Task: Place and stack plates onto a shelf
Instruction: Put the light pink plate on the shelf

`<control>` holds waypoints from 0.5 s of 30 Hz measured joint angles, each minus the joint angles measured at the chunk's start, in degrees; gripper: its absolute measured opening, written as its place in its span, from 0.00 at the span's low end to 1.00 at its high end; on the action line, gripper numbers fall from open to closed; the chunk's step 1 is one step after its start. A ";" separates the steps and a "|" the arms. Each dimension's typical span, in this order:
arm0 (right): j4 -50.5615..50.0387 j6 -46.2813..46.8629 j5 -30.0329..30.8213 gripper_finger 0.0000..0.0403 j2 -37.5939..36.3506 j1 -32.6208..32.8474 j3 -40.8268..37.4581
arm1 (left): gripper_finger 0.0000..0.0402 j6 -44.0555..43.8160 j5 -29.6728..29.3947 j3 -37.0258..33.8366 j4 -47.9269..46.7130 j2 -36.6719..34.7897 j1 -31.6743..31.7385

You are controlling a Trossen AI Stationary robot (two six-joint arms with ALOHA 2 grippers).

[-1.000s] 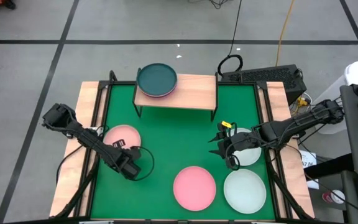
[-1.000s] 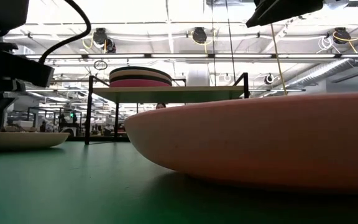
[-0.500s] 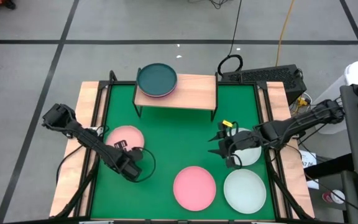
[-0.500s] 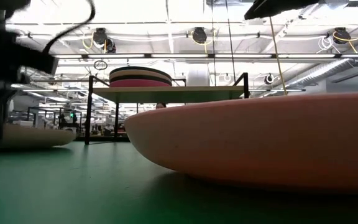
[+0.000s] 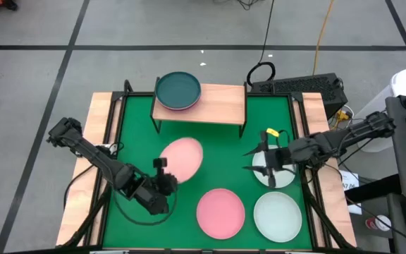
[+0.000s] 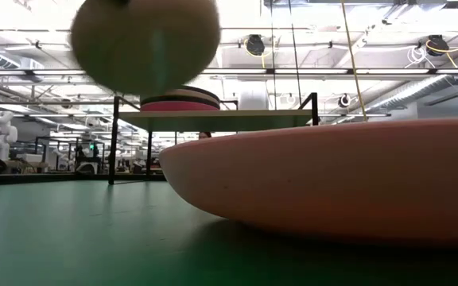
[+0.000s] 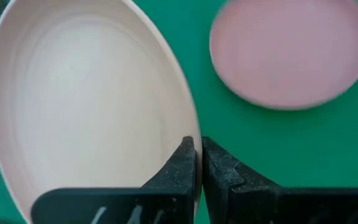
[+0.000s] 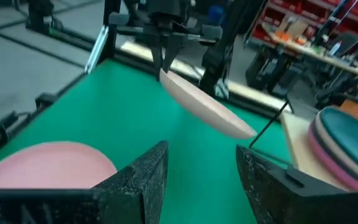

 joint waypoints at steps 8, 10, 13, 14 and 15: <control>3.65 -2.62 -0.04 0.42 -5.22 0.02 0.00 | 0.03 34.32 -15.32 8.56 5.47 -0.03 6.26; 4.22 -3.57 -0.06 0.42 -6.34 0.02 0.00 | 0.03 42.47 -14.58 9.35 7.97 -0.03 9.90; 4.59 -4.40 -0.07 0.42 -7.60 0.02 0.00 | 0.03 52.06 -8.26 9.81 11.47 -0.03 17.55; 4.58 -4.63 -0.05 0.42 -7.93 0.02 0.00 | 0.03 54.83 -5.82 9.81 12.48 -0.01 20.19; 4.57 -5.04 -0.07 0.42 -8.23 0.02 0.00 | 0.03 58.29 -3.78 9.81 13.05 0.01 22.74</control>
